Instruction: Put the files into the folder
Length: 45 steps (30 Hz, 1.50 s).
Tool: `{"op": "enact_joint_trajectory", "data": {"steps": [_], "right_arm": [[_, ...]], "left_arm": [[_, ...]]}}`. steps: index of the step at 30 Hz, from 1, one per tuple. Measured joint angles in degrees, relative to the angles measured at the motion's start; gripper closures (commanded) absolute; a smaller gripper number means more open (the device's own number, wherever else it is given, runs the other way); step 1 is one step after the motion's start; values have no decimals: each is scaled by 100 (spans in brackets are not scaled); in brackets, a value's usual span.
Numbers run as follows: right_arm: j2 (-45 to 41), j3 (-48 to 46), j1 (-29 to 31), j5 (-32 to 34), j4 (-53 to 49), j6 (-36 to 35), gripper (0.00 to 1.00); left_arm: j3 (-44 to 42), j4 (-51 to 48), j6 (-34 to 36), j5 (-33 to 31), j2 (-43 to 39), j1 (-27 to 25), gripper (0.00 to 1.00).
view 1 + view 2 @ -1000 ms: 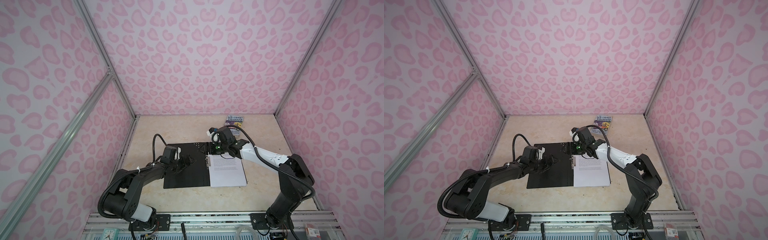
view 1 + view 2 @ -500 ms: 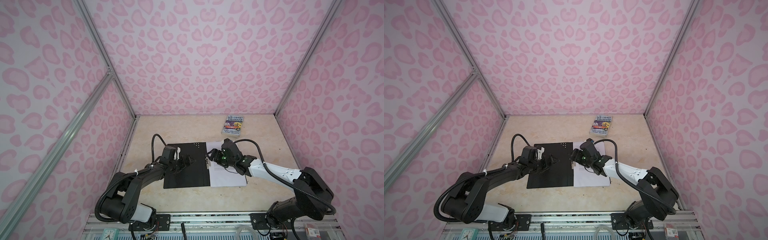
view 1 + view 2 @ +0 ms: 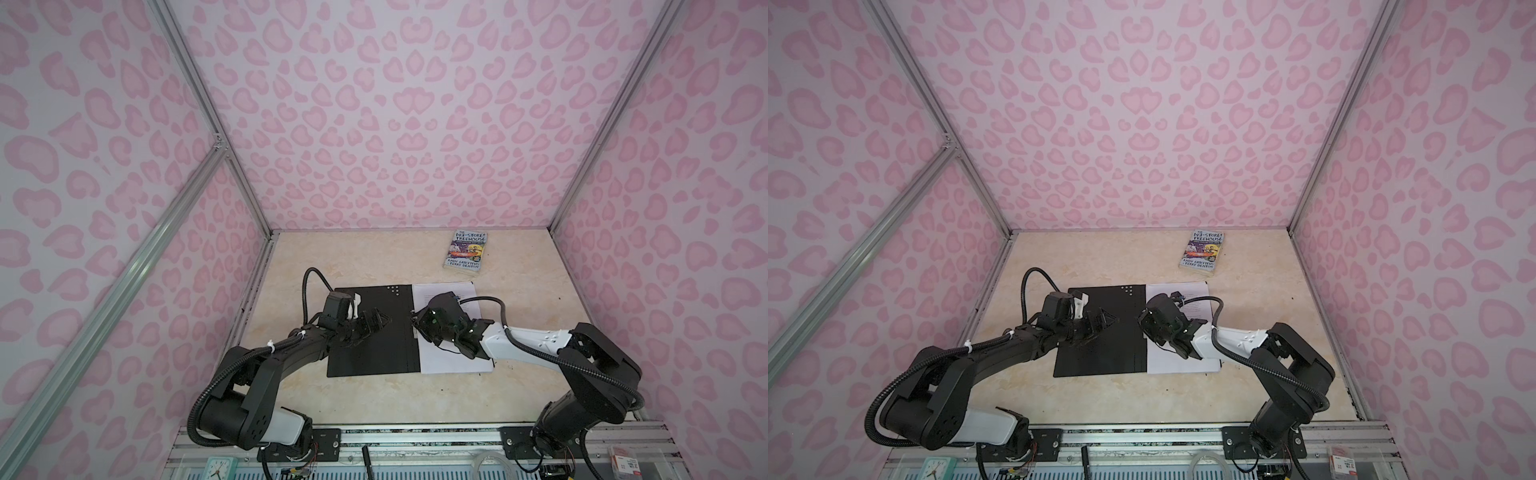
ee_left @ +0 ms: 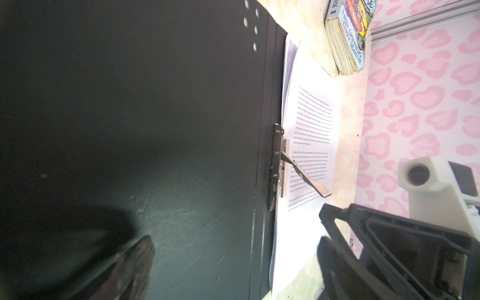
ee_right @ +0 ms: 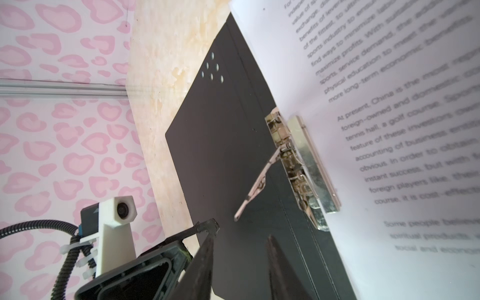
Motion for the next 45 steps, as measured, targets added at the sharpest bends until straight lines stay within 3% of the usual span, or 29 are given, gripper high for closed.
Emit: {"op": "enact_joint_trajectory", "data": {"steps": [2, 5, 15, 24, 34, 39, 45], "right_arm": [[0, 24, -37, 24, -9, 66, 66], [22, 98, -74, 22, 4, 109, 79], [247, 144, -96, -50, 76, 313, 81], [313, 122, -98, -149, 286, 393, 91], [258, -61, -92, -146, 310, 472, 92], [247, -72, -103, -149, 334, 472, 83], [249, -83, -144, -192, 487, 450, 82]], "left_arm": [[-9, -2, 0, 0, -4, 0, 1], [-9, 0, 0, 0, -11, -2, 1], [-9, 0, 0, 0, -11, -2, 1], [-9, 0, 0, 0, -11, 0, 1], [-9, 0, 0, 0, -11, 2, 1], [-11, 0, -2, 0, -11, 2, 1], [-11, 0, -2, 0, -11, 2, 1]]}}
